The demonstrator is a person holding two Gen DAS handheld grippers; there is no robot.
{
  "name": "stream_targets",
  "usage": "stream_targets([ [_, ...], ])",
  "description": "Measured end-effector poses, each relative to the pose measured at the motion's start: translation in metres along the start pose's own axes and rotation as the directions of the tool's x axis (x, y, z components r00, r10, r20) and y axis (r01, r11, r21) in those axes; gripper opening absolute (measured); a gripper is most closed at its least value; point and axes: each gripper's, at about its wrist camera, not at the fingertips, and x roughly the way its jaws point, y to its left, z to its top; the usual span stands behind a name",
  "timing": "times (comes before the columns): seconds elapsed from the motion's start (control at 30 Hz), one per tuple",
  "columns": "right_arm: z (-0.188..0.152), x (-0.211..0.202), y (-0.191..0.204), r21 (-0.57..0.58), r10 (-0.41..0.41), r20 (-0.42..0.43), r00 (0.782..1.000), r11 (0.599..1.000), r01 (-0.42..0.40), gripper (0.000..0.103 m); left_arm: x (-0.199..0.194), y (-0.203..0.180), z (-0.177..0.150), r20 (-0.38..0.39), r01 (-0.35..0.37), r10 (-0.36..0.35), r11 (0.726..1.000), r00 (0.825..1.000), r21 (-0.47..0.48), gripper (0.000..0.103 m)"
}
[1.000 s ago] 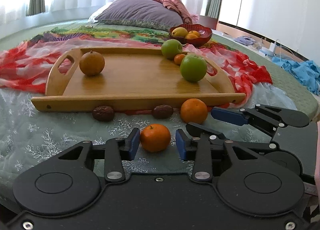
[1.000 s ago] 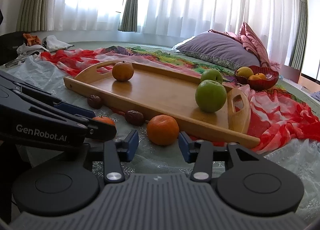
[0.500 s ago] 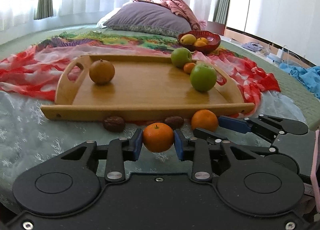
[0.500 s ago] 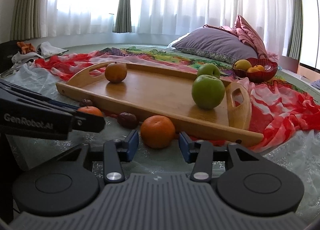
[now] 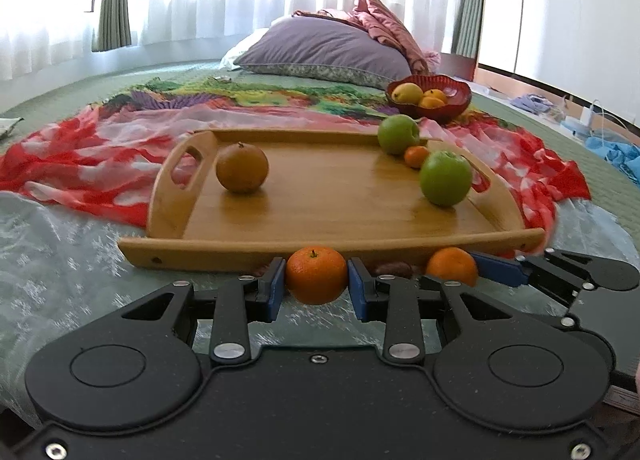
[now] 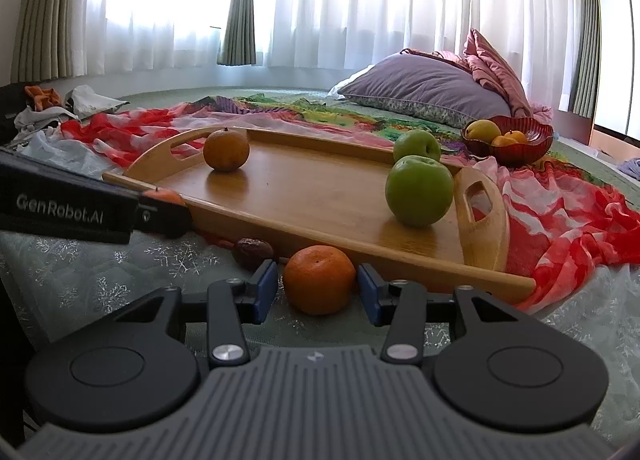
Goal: Organize fruits
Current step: 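Grasp a tangerine with the left tool while the right tool grasps another tangerine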
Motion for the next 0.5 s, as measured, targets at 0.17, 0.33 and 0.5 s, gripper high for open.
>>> stream_targets([
  [0.17,0.002,-0.003,-0.002,0.017,-0.004,0.003,1.0,1.0,0.004,0.044,0.002,0.005,0.006,0.014,-0.019,0.019,1.0,1.0,0.0,0.032],
  [0.33,0.007,-0.011,-0.001,0.011,-0.014,0.031,0.999,1.0,0.014,0.044,0.004,0.009,0.015,0.041,-0.034,0.034,0.999,0.999,0.003,0.032],
  [0.5,0.02,-0.015,-0.003,0.024,-0.022,0.06,0.998,0.999,0.021,0.044,0.011,0.016,0.026,0.063,-0.061,0.06,0.998,0.996,0.008,0.032],
])
